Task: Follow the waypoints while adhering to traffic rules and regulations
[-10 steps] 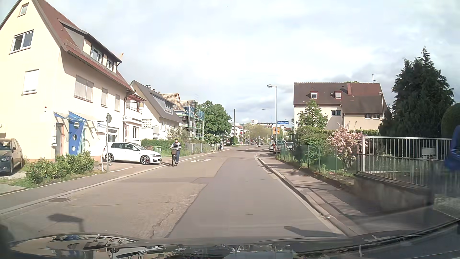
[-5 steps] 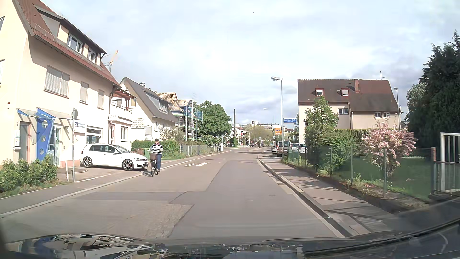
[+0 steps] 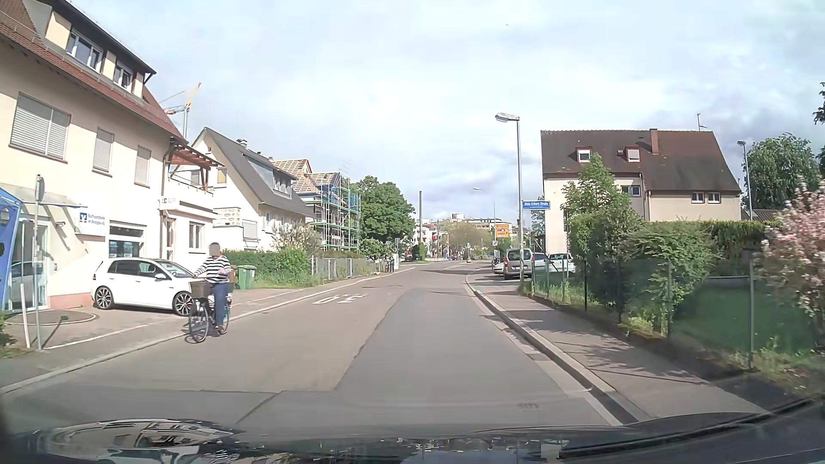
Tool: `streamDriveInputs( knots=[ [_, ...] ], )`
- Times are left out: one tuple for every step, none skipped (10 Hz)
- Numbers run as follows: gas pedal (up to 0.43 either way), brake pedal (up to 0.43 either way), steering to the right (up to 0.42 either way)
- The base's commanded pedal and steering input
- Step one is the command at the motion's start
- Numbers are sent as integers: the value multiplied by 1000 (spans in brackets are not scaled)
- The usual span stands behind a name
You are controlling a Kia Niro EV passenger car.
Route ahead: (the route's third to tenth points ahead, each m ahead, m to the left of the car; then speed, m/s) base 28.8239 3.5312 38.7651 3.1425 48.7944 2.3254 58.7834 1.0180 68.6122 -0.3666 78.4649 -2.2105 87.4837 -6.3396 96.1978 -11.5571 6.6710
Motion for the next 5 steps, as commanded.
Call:
streamDriveInputs(
  knots=[
    [79, 0, 0],
    [79, 0, -2],
    [79, 0, -3],
    [79, 0, -1],
    [79, 0, -1]
  ],
)
